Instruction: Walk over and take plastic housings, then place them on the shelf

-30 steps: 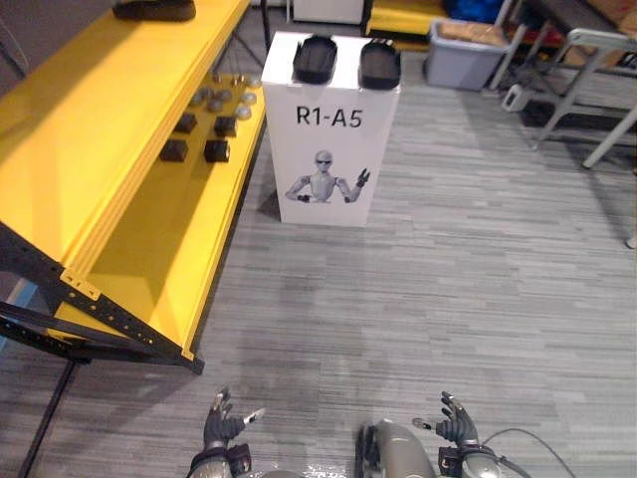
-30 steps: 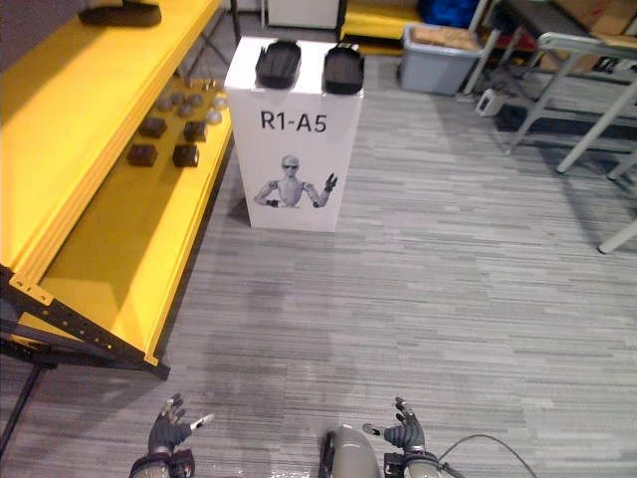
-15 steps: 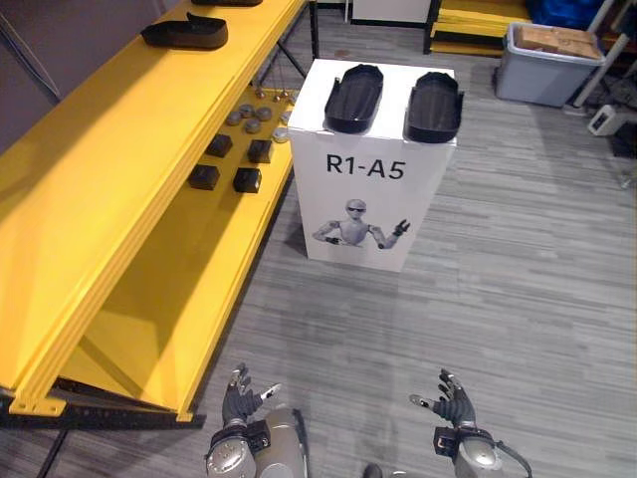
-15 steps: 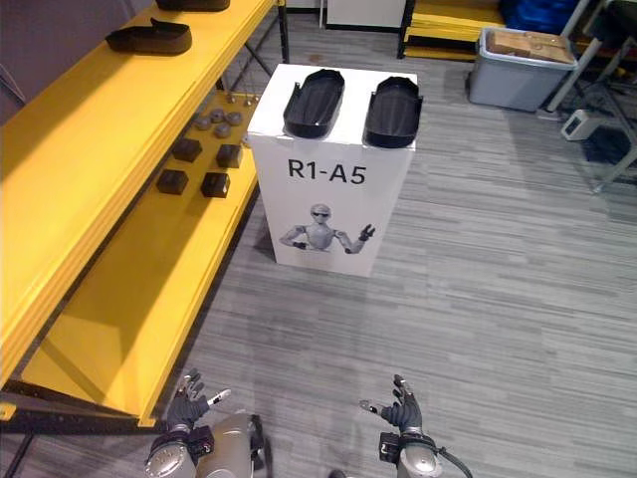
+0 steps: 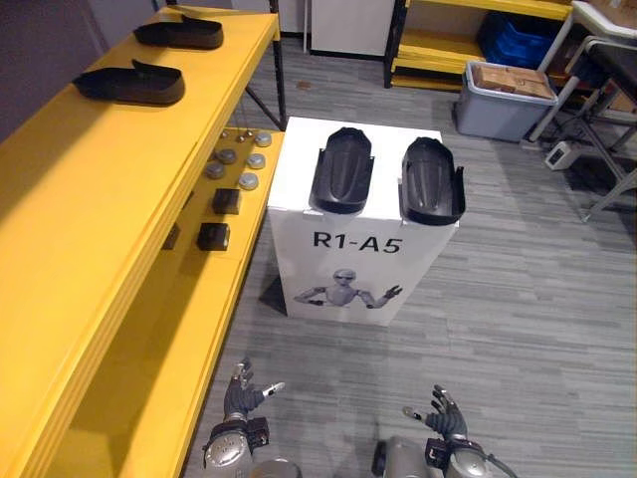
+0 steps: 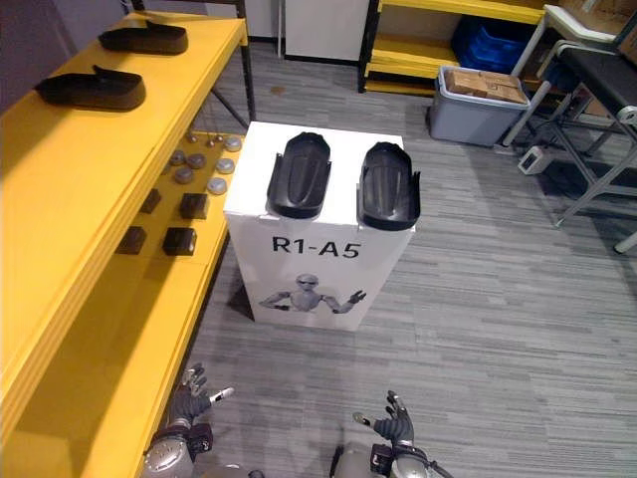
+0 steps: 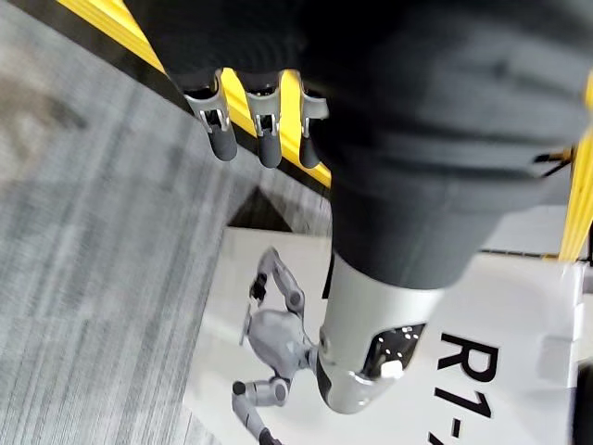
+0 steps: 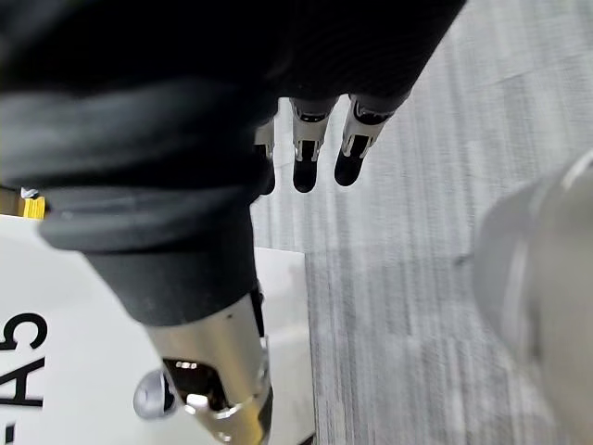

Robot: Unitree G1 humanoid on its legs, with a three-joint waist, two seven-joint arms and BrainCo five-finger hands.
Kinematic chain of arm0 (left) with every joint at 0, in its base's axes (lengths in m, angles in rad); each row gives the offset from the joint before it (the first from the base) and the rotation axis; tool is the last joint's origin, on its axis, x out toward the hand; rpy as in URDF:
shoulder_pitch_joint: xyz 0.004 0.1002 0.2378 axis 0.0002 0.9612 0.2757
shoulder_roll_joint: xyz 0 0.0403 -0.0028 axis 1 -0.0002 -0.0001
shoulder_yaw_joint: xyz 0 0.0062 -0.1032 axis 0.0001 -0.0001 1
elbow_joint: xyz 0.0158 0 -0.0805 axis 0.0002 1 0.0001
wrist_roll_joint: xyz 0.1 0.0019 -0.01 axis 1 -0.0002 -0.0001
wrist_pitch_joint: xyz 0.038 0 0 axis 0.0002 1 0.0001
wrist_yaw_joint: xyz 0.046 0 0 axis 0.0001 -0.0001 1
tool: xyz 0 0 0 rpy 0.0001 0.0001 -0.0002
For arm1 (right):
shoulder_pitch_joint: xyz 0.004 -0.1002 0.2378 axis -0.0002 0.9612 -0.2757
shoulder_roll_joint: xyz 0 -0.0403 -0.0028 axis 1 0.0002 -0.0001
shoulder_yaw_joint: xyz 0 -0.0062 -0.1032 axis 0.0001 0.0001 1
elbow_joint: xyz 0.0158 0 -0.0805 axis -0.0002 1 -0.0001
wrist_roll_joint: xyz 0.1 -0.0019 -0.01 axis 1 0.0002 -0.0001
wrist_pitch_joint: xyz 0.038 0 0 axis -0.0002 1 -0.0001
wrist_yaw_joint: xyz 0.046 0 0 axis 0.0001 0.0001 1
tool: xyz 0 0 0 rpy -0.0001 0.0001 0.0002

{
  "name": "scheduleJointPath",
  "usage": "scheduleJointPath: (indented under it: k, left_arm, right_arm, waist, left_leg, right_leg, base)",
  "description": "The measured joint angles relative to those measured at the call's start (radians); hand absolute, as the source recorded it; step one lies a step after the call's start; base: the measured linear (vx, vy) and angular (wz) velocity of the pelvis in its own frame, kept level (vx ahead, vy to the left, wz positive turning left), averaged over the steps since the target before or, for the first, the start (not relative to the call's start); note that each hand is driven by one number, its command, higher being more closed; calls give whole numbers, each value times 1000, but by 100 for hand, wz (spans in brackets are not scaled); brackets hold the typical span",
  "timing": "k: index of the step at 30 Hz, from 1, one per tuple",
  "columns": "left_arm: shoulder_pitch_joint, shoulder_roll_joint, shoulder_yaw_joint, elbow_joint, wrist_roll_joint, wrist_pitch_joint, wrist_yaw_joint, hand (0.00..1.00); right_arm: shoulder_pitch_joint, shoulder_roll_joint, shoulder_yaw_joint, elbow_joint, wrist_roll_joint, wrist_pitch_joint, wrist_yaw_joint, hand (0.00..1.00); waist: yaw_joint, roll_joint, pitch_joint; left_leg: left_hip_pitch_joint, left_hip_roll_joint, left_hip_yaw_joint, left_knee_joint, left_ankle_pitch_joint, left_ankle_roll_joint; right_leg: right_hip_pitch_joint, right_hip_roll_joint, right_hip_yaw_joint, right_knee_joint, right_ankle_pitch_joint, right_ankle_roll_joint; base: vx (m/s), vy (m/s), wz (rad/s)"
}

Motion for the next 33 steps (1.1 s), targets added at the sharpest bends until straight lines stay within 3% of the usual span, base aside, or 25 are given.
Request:
scheduleJointPath:
  k: [1, 2, 3, 4, 5, 6, 7, 8, 9, 10, 11, 12, 13, 15, 16, 17, 24, 33]
  left_arm:
    - [1, 9, 0, 16, 0, 0, 0, 0]
    - [-3, 8, 4, 45, 0, 1, 1, 0]
    - [-4, 2, 7, 56, 0, 4, 3, 0]
    - [-6, -8, 12, 58, 1, 4, -1, 0]
    - [-9, -18, 18, 58, 2, 4, -1, 0]
    - [-12, -43, 32, 53, 3, 4, -1, 0]
    - [-11, -60, 38, 48, 3, 3, -1, 0]
    - [-11, -65, 38, 46, 3, 2, -2, 0]
    - [-13, -74, 37, 43, 2, 0, -4, 0]
    - [-13, -84, 36, 41, 1, 0, -5, 0]
    - [-13, -89, 36, 37, 1, 0, -4, 0]
    - [-11, -95, 36, 37, 1, 0, -4, 0]
    - [-9, -100, 35, 37, 1, 1, -4, 0]
    - [-8, -99, 16, 40, 0, 1, -5, 0]
    - [-22, -88, 18, 39, 0, 0, -4, 0]
    - [-24, -81, 20, 39, 0, 0, -2, 0]
    - [-5, -43, 22, 50, 0, 0, -1, 0]
    - [70, -27, 37, 32, 11, 1, -18, 0]
  right_arm:
    - [1, -1, 0, 12, 0, 0, 0, 0]
    - [5, -20, -1, 41, 0, 0, 0, 0]
    - [-5, -34, -1, 61, 0, 3, 1, 0]
    - [-13, -44, -9, 66, 0, 3, 0, 0]
    - [-13, -47, -20, 64, 0, 3, 0, 0]
    - [1, -48, -28, 55, 0, 3, -1, 0]
    - [22, -47, -18, 26, 3, 3, -2, 0]
    - [30, -42, -17, 17, 4, 0, -2, 0]
    - [33, -35, -19, 12, 5, 0, -6, 0]
    - [33, -34, -21, -9, 8, -1, -11, 0]
    - [32, -32, -21, -17, 14, -2, -12, 0]
    - [30, -25, -25, -22, 26, -3, -15, 0]
    - [33, -26, -31, -23, 28, -3, -15, 0]
    - [51, -16, -64, -35, 40, -1, -16, 0]
    - [59, 1, -71, -40, 44, 0, -18, 0]
    - [73, 10, -72, -48, 44, 0, -18, 0]
    - [80, 15, -110, -62, 44, 1, -31, 0]
    - [168, -151, -227, -617, 5, 8, -58, 0]
  waist:
    - [-4, -3, -2]
    - [-13, 13, -4]
    - [-4, 37, -12]
    - [3, 41, -15]
    - [4, 42, -15]
    - [0, 44, -13]
    - [-3, 41, -9]
    - [3, 39, -8]
    - [18, 44, -11]
    - [25, 35, -13]
    - [30, 36, -14]
    - [38, 40, -15]
    - [37, 51, -22]
    - [34, 83, -42]
    - [35, 53, -38]
    - [35, 34, -46]
    - [47, 21, -55]
    - [26, -9, -92]
  left_leg:
    - [32, 16, -6, -7, -19, -33]
    - [65, 45, -26, -7, -46, -77]
    - [62, 70, -25, 1, -45, -80]
    - [38, 77, -28, 46, 2, -108]
    - [28, 75, -35, 72, 36, -114]
    - [-4, 79, -59, 185, 106, -108]
    - [-84, 105, -90, 403, 175, -106]
    - [-126, 123, -98, 505, 157, -114]
    - [-203, 147, -96, 629, 95, -130]
    - [-268, 152, -94, 628, 59, -141]
    - [-287, 155, -86, 586, 48, -140]
    - [-305, 157, -72, 445, 47, -144]
    - [-310, 145, -80, 261, 81, -126]
    - [-308, 136, -115, 96, 188, -116]
    - [-285, 105, -103, 59, 193, -107]
    - [-272, 81, -91, 31, 198, -100]
    - [-197, 36, -21, -56, 204, -86]
    - [-142, 21, 9, -170, 241, -89]
  right_leg:
    - [2, 46, 15, -194, 55, -38]
    - [33, 96, 34, -273, 190, -124]
    - [36, 117, 27, -274, 200, -137]
    - [36, 124, 31, -276, 193, -147]
    - [47, 122, 32, -280, 193, -147]
    - [107, 126, 24, -319, 189, -145]
    - [202, 125, 18, -391, 181, -146]
    - [241, 133, 16, -420, 179, -149]
    - [299, 140, 18, -456, 179, -150]
    - [334, 139, 21, -484, 179, -149]
    - [350, 138, 23, -497, 179, -149]
    - [377, 136, 27, -521, 175, -141]
    - [392, 141, 29, -524, 164, -122]
    - [399, 160, 40, -524, 127, -79]
    - [397, 130, 57, -520, 120, -68]
    - [396, 100, 60, -517, 107, -49]
    - [397, 55, 117, -521, 93, -27]
    - [388, 58, 159, -527, 91, -23]
  base:
    - [663, -242, 28]
    - [574, -207, 8]
    - [572, -208, -14]
    - [451, -177, -25]
    - [529, -242, -4]
    - [578, -278, 28]
    - [433, -202, 30]
    - [362, -141, 13]
    - [328, -75, -13]
    - [306, -41, -21]
    - [285, 36, -29]
    - [254, 97, -30]
    - [243, 123, -26]
    - [248, 227, -7]
    - [255, 237, -1]
    - [160, 122, 2]
    - [67, 62, -20]
    - [34, 12, -10]
